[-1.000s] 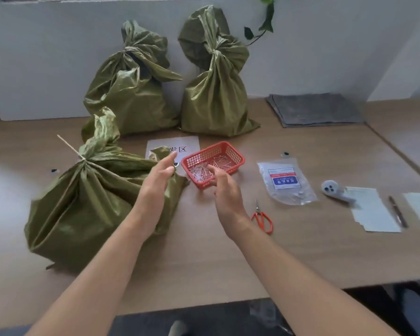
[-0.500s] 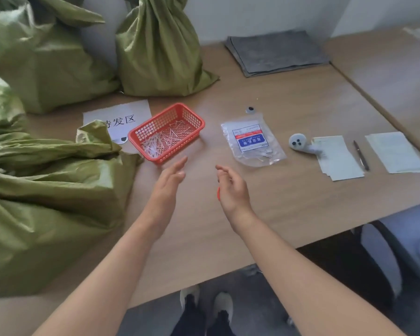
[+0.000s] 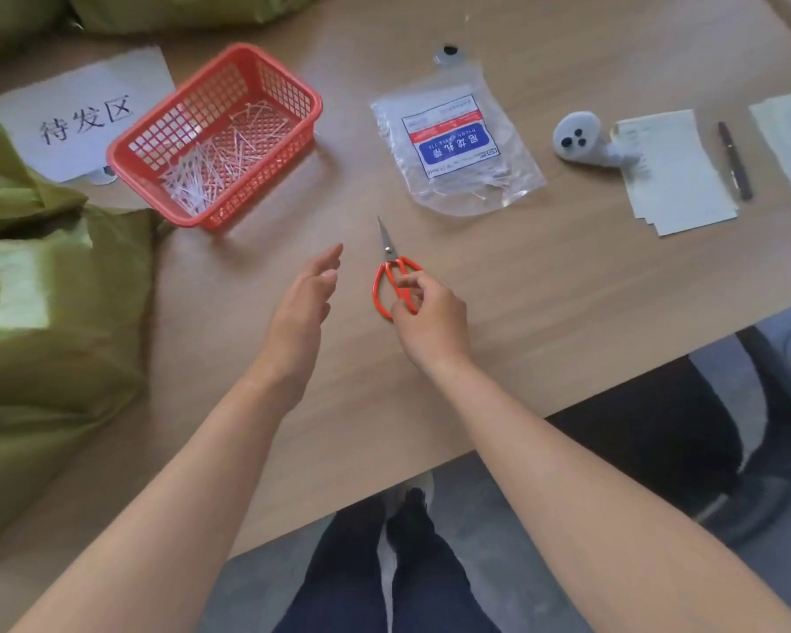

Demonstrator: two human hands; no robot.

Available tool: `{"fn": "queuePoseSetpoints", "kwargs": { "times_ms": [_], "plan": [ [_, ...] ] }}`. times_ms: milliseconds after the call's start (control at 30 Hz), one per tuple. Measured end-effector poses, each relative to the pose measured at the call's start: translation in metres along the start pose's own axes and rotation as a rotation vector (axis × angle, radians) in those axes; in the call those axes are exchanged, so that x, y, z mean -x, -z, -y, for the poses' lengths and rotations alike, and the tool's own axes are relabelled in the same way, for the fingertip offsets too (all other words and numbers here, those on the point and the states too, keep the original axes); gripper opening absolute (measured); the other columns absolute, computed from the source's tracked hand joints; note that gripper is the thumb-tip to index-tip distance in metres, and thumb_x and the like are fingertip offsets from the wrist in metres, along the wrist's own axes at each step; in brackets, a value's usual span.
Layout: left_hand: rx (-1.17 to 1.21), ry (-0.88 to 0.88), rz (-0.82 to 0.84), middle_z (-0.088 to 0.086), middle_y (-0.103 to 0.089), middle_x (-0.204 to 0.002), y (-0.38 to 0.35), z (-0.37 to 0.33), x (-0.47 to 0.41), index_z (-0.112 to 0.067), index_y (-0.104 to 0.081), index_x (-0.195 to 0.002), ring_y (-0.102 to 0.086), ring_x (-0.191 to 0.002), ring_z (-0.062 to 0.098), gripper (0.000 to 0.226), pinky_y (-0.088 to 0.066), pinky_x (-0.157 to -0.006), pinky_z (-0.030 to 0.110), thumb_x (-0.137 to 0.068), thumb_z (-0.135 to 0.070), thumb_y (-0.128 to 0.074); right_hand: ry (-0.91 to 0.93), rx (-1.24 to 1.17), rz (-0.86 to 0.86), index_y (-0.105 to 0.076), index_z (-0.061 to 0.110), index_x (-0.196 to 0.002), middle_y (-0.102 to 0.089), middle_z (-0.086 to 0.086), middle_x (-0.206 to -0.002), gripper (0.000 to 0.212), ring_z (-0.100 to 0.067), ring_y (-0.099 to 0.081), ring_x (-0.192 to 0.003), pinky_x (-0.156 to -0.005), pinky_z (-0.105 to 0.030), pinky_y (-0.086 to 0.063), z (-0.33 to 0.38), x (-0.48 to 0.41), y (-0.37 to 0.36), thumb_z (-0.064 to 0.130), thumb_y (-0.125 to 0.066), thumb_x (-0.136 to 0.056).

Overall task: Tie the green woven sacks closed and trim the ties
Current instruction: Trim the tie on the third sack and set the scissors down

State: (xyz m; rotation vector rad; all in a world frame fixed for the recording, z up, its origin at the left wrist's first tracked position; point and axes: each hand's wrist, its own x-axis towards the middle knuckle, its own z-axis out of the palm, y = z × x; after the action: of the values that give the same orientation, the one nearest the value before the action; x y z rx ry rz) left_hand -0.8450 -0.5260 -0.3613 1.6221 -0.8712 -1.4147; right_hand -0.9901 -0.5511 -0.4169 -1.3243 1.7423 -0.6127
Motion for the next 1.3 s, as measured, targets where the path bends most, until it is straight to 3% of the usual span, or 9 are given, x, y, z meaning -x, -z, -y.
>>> {"fn": "queuePoseSetpoints", "kwargs": {
  "times_ms": [267, 500, 633, 767, 867, 1000, 1133, 1233, 1300],
  "plan": [
    [0.02, 0.047, -0.044, -0.008, -0.056, -0.145, -0.004, 0.032, -0.007, -0.038, -0.055, -0.138, -0.048, -0.139, 0.011, 0.055, -0.031, -0.123, 0.044, -0.085, -0.042, -0.042, 0.09, 0.505, 0.057, -0.057, 0.011, -0.132, -0.061, -0.012, -0.129, 0.04, -0.032, -0.06, -0.118, -0.094, -0.037, -0.043, -0.019, -0.035, -0.017, 0.024, -0.07, -0.096],
    [0.027, -0.023, -0.084, -0.01, -0.058, -0.144, 0.013, 0.016, 0.014, -0.043, -0.059, -0.128, -0.049, -0.138, 0.01, 0.045, -0.033, -0.122, 0.046, -0.086, -0.042, -0.042, -0.029, 0.529, 0.098, -0.055, 0.002, -0.127, -0.062, -0.018, -0.129, 0.039, -0.036, -0.059, -0.123, -0.101, -0.041, -0.043, -0.003, -0.02, -0.027, 0.033, -0.051, -0.105],
    [0.055, -0.08, -0.101, -0.008, -0.059, -0.142, 0.021, -0.008, 0.031, -0.042, -0.06, -0.126, -0.05, -0.138, 0.012, 0.043, -0.033, -0.122, 0.046, -0.086, -0.041, -0.044, -0.09, 0.381, 0.162, -0.059, 0.003, -0.121, -0.067, -0.017, -0.121, 0.035, -0.036, -0.062, -0.117, -0.092, -0.038, -0.048, 0.009, -0.002, -0.028, 0.03, -0.06, -0.097],
    [0.089, -0.143, -0.125, -0.008, -0.06, -0.139, 0.028, -0.036, 0.051, -0.041, -0.062, -0.124, -0.05, -0.138, 0.013, 0.042, -0.033, -0.122, 0.045, -0.086, -0.039, -0.044, -0.069, 0.034, 0.157, -0.064, 0.014, -0.095, -0.071, -0.001, -0.085, 0.022, -0.025, -0.066, -0.083, -0.071, -0.032, -0.048, 0.044, 0.015, -0.023, 0.035, -0.064, -0.088],
    [0.117, -0.208, -0.139, -0.008, -0.061, -0.14, 0.036, -0.058, 0.07, -0.041, -0.063, -0.122, -0.052, -0.137, 0.013, 0.039, -0.034, -0.121, 0.045, -0.087, -0.037, -0.045, -0.035, -0.222, 0.126, -0.068, 0.019, -0.09, -0.076, 0.0, -0.076, 0.03, -0.022, -0.074, -0.072, -0.07, -0.044, -0.062, 0.081, 0.032, -0.014, 0.048, -0.068, -0.084],
    [0.152, -0.327, -0.165, -0.004, -0.064, -0.138, 0.057, -0.09, 0.097, -0.039, -0.066, -0.123, -0.055, -0.136, 0.016, 0.039, -0.035, -0.121, 0.046, -0.088, -0.036, -0.048, 0.067, -0.402, 0.142, -0.067, 0.016, -0.083, -0.076, -0.009, -0.071, 0.029, -0.019, -0.069, -0.056, -0.051, -0.033, -0.054, 0.134, 0.055, -0.002, 0.043, -0.075, -0.091],
    [0.184, -0.446, -0.198, 0.001, -0.069, -0.132, 0.087, -0.117, 0.13, -0.027, -0.065, -0.131, -0.06, -0.131, 0.016, 0.043, -0.041, -0.117, 0.041, -0.092, -0.029, -0.046, 0.197, -0.482, 0.177, -0.07, 0.009, -0.089, -0.076, -0.011, -0.074, 0.027, -0.019, -0.068, -0.056, -0.05, -0.031, -0.053, 0.18, 0.085, 0.002, 0.035, -0.075, -0.094],
    [0.22, -0.508, -0.262, -0.009, -0.074, -0.117, 0.112, -0.134, 0.161, -0.02, -0.063, -0.131, -0.066, -0.115, 0.004, 0.047, -0.05, -0.099, 0.021, -0.088, -0.028, -0.045, 0.287, -0.503, 0.238, -0.069, 0.004, -0.092, -0.076, -0.017, -0.076, 0.029, -0.02, -0.067, -0.056, -0.05, -0.033, -0.054, 0.213, 0.115, -0.005, 0.033, -0.074, -0.095],
    [0.204, -0.52, -0.313, -0.008, -0.069, -0.128, 0.132, -0.143, 0.18, -0.025, -0.064, -0.133, -0.061, -0.124, 0.006, 0.049, -0.046, -0.107, 0.025, -0.088, -0.032, -0.045, 0.351, -0.489, 0.264, -0.069, 0.009, -0.088, -0.076, -0.014, -0.074, 0.03, -0.021, -0.068, -0.056, -0.052, -0.037, -0.057, 0.232, 0.135, -0.015, 0.038, -0.075, -0.094]
  ]
}}
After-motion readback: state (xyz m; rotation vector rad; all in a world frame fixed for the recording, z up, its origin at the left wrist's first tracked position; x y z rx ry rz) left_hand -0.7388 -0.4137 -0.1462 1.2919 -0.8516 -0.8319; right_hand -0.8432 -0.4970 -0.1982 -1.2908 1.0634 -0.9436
